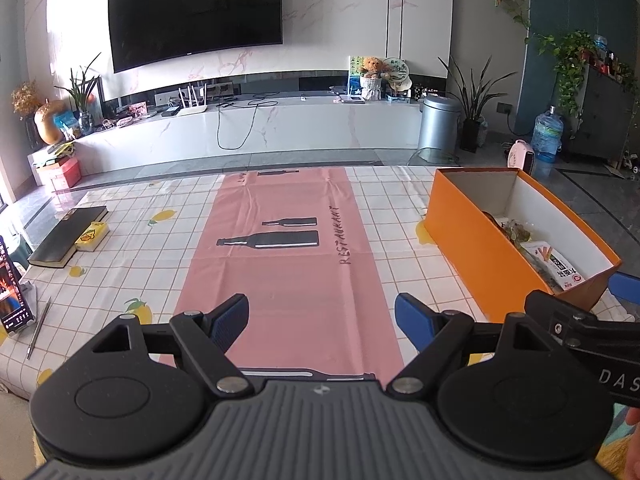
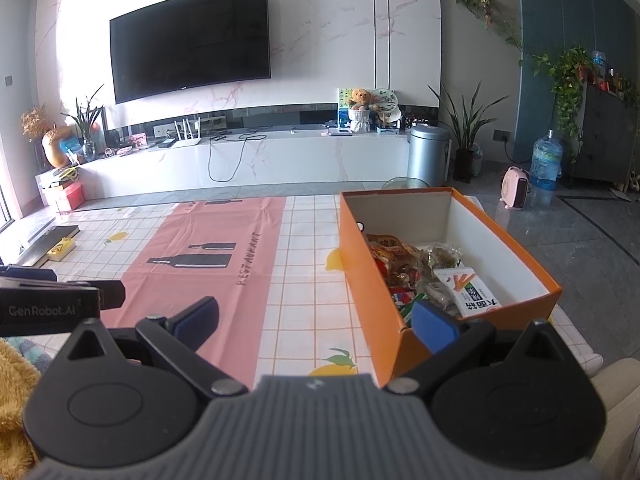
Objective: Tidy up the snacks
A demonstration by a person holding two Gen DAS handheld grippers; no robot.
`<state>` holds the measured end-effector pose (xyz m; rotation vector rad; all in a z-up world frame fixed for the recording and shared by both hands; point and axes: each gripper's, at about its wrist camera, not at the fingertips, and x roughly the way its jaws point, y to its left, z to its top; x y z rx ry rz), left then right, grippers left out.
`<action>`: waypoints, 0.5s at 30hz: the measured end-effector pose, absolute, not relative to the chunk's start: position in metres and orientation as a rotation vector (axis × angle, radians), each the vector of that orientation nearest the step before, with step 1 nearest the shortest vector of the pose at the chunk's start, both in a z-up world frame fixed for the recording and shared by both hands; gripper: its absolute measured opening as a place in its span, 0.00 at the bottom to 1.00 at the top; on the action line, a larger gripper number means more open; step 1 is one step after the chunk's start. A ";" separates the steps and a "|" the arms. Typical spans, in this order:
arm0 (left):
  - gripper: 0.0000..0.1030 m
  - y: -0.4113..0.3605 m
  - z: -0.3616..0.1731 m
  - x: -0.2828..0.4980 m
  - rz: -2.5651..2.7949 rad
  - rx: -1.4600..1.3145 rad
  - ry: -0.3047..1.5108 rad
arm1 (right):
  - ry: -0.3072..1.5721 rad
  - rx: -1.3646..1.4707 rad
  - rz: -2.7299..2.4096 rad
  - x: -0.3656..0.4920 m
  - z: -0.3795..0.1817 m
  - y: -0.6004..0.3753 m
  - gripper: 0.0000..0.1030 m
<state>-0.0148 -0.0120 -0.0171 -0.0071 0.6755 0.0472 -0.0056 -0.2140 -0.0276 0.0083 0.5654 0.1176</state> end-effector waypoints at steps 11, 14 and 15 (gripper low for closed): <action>0.94 -0.009 -0.020 -0.013 0.052 -0.013 0.691 | 0.569 -0.001 0.119 -0.005 -0.028 -0.212 0.96; 0.94 -0.009 -0.021 -0.013 0.055 -0.012 0.684 | 0.569 -0.012 0.120 -0.003 -0.028 -0.210 0.96; 0.94 -0.009 -0.021 -0.013 0.057 -0.011 0.680 | 0.569 -0.016 0.120 -0.003 -0.028 -0.210 0.96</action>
